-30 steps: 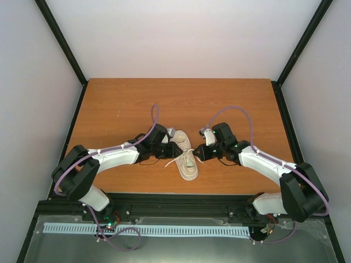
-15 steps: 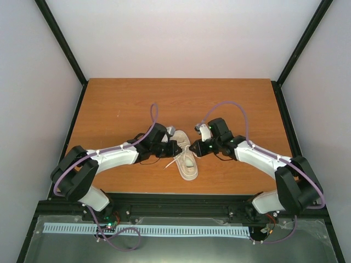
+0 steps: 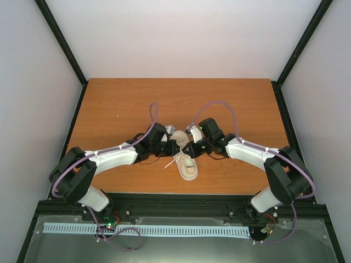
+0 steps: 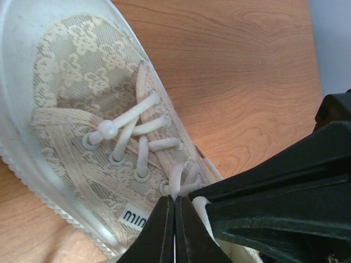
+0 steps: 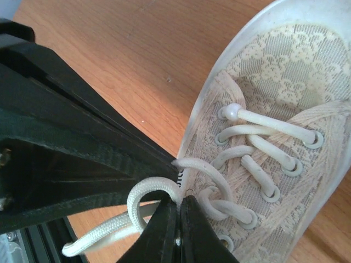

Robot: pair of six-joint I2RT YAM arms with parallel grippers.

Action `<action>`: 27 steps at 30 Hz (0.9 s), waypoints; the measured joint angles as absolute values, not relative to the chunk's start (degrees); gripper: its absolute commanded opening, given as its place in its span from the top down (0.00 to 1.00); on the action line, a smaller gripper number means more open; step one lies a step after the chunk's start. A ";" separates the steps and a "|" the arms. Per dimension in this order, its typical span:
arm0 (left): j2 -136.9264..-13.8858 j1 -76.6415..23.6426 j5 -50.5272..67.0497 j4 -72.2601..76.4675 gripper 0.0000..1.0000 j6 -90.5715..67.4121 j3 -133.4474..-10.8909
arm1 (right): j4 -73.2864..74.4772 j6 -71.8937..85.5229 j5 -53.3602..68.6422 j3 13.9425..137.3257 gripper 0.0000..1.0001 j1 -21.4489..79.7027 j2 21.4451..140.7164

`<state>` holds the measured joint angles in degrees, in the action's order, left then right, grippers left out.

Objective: Tie the shoes

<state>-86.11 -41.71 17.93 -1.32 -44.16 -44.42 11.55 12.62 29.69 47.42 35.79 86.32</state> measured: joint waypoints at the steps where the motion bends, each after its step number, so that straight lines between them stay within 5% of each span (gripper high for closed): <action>1: -85.97 -41.71 17.74 -1.30 0.99 -44.03 -44.42 | 11.38 12.62 29.82 47.42 0.97 35.92 86.76; 27: -82.17 -41.63 15.27 2.96 0.99 -42.98 -40.14 | 10.92 12.93 28.71 47.42 0.97 37.01 90.24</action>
<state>-82.17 -41.63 15.27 2.96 -42.98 -40.14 10.92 12.93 28.71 47.42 37.01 90.24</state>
